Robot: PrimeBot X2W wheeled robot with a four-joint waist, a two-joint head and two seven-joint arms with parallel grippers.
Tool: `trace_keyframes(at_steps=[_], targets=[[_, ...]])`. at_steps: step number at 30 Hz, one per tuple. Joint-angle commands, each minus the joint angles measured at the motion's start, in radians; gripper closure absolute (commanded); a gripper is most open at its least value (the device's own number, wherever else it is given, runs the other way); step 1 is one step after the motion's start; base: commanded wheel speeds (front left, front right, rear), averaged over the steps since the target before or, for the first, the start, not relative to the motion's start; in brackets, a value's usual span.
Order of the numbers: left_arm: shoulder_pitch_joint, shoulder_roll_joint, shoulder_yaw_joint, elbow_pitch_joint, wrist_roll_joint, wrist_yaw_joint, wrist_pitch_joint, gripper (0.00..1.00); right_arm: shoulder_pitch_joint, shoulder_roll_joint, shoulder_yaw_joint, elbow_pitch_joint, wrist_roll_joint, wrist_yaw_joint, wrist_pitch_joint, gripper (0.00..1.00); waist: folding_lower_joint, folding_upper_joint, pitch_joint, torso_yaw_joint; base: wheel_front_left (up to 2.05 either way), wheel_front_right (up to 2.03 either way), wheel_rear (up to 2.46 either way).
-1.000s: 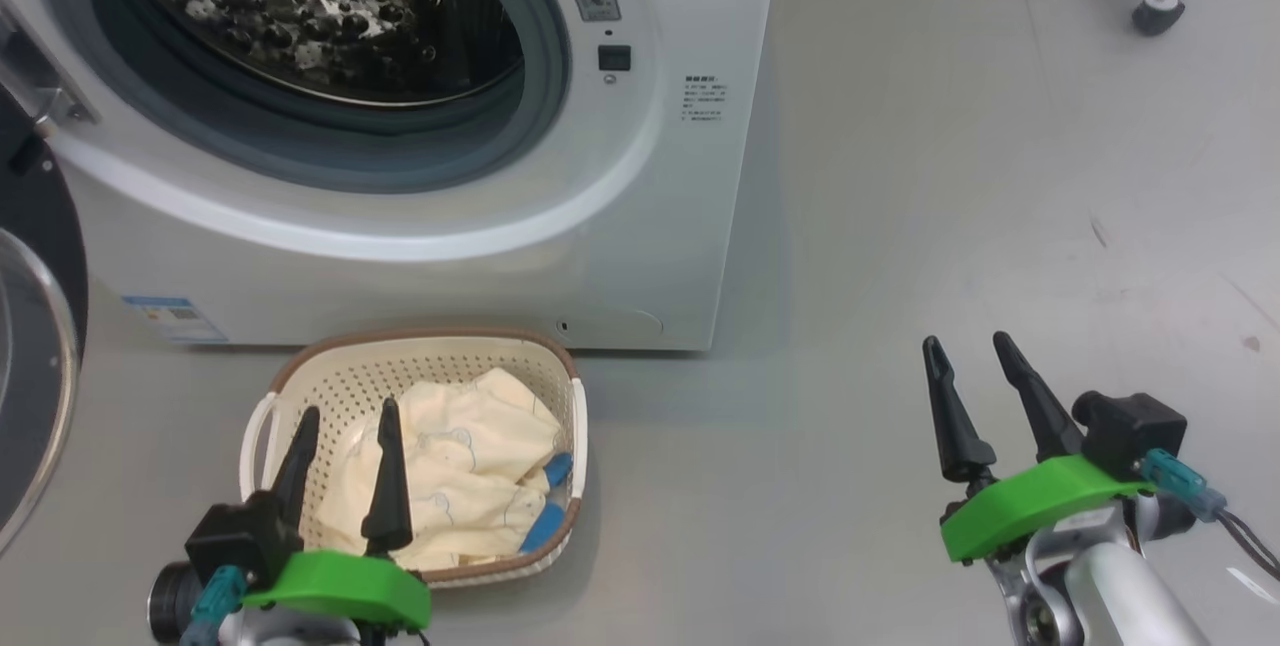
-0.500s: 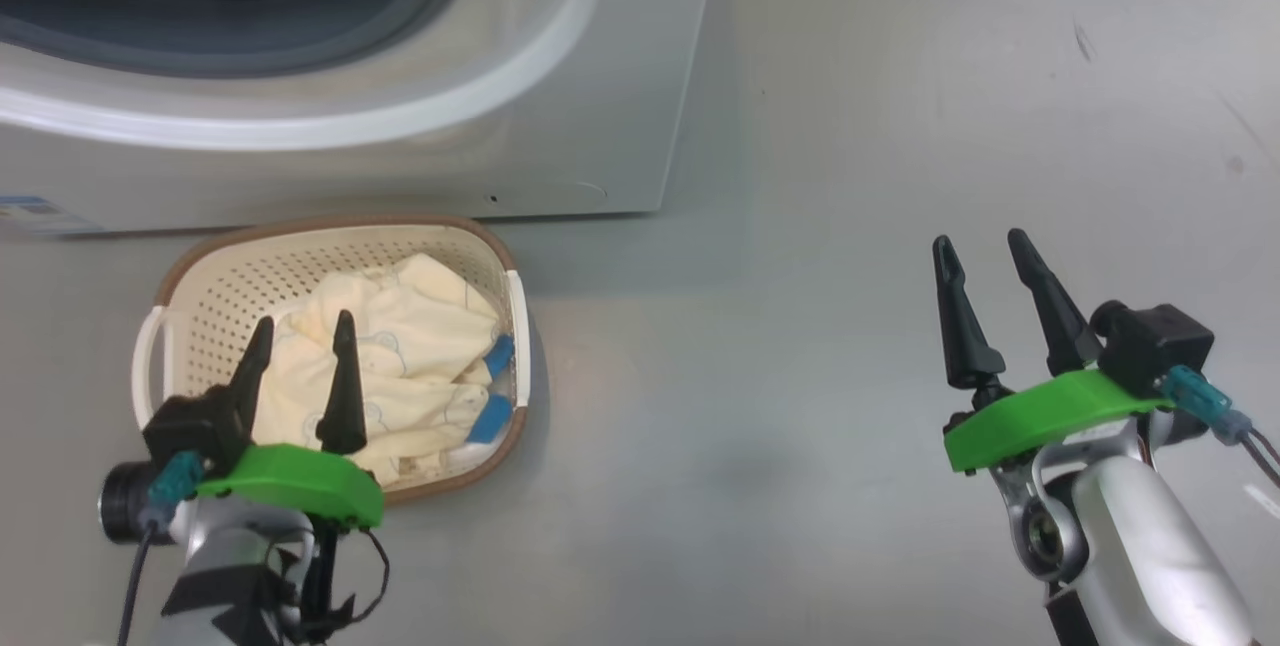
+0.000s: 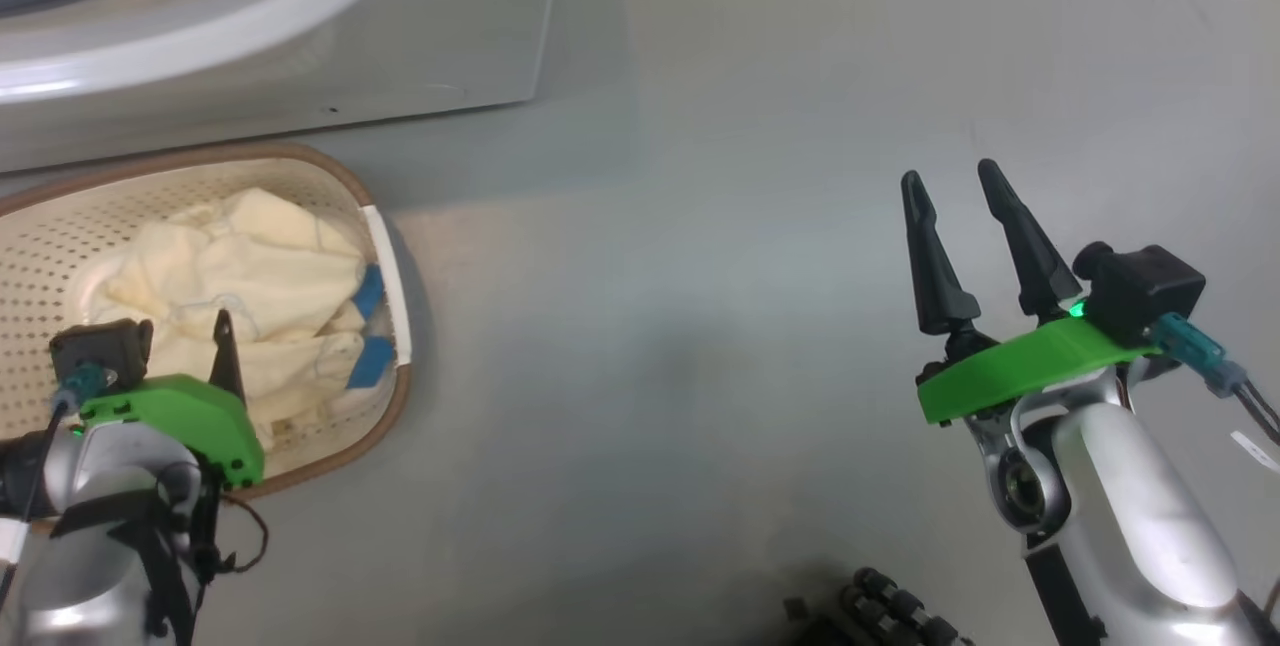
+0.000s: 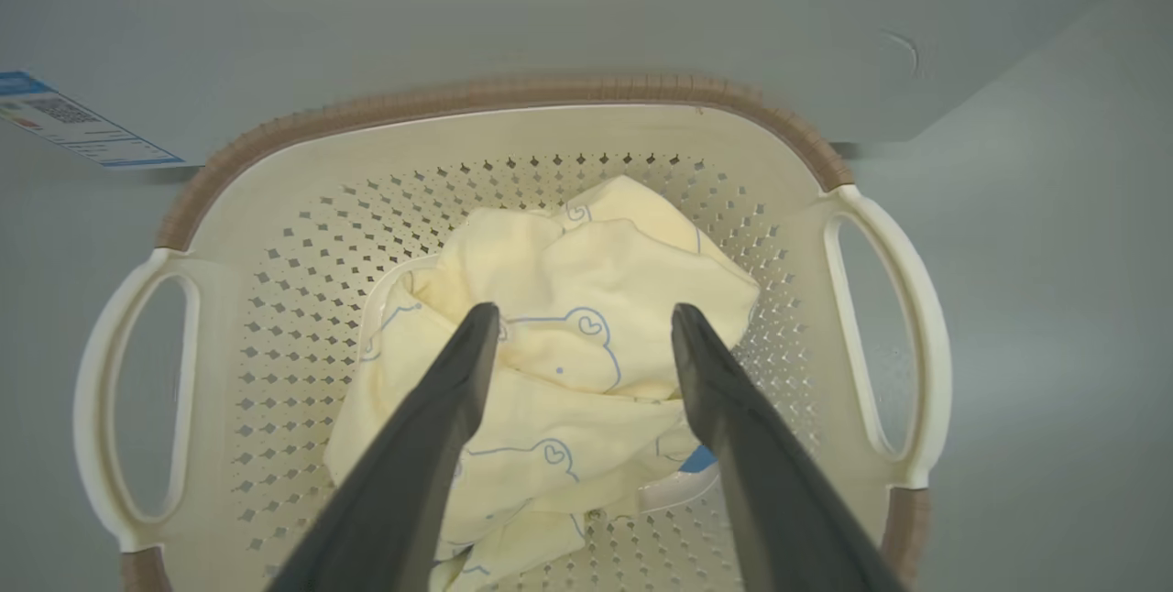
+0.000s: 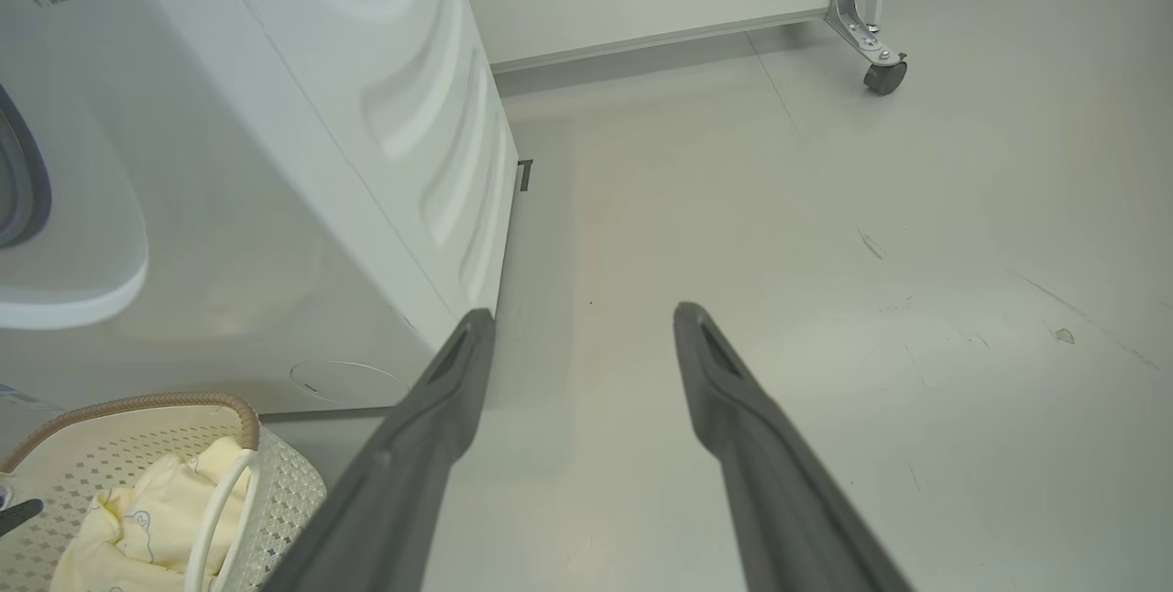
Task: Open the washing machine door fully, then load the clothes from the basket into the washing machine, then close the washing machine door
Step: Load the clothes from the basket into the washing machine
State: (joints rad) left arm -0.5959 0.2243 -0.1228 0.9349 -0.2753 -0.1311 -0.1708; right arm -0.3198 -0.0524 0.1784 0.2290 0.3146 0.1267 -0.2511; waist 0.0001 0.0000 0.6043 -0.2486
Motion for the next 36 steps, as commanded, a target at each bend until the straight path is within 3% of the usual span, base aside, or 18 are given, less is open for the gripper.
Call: trace_keyframes(at_steps=[1,3,14,21,29,36], targets=[[-0.018,0.051,0.023,0.016,0.006,0.006,0.007,0.0,-0.006,0.002,0.025,-0.036,0.018,0.004,-0.011,0.0,-0.0001,0.0,0.044,-0.046,0.0,0.0,0.0],[-0.05,0.066,0.027,0.072,0.006,0.022,0.025,0.0,-0.009,0.002,0.034,-0.043,0.036,0.004,-0.011,0.0,-0.0001,0.0,0.06,-0.064,0.0,0.0,0.0],[-0.174,0.112,0.085,0.298,-0.088,0.013,0.197,0.0,-0.022,0.002,0.068,-0.056,0.086,0.004,-0.011,0.0,-0.0001,0.0,0.128,-0.147,0.0,0.0,0.0],[-0.21,0.14,0.117,0.327,-0.13,0.018,0.236,0.0,-0.027,0.002,0.082,-0.062,0.109,0.004,-0.011,0.0,-0.0001,0.0,0.155,-0.185,0.0,0.0,0.0],[-0.25,0.171,0.14,0.344,-0.161,0.062,0.296,0.0,-0.03,0.002,0.094,-0.073,0.123,0.004,-0.011,0.0,-0.0001,0.0,0.2,-0.219,0.0,0.0,0.0],[-0.278,0.165,0.123,0.35,-0.154,0.099,0.306,0.0,-0.011,0.002,0.079,-0.087,0.116,0.004,-0.011,0.0,-0.0001,0.0,0.227,-0.206,0.0,0.0,0.0]])
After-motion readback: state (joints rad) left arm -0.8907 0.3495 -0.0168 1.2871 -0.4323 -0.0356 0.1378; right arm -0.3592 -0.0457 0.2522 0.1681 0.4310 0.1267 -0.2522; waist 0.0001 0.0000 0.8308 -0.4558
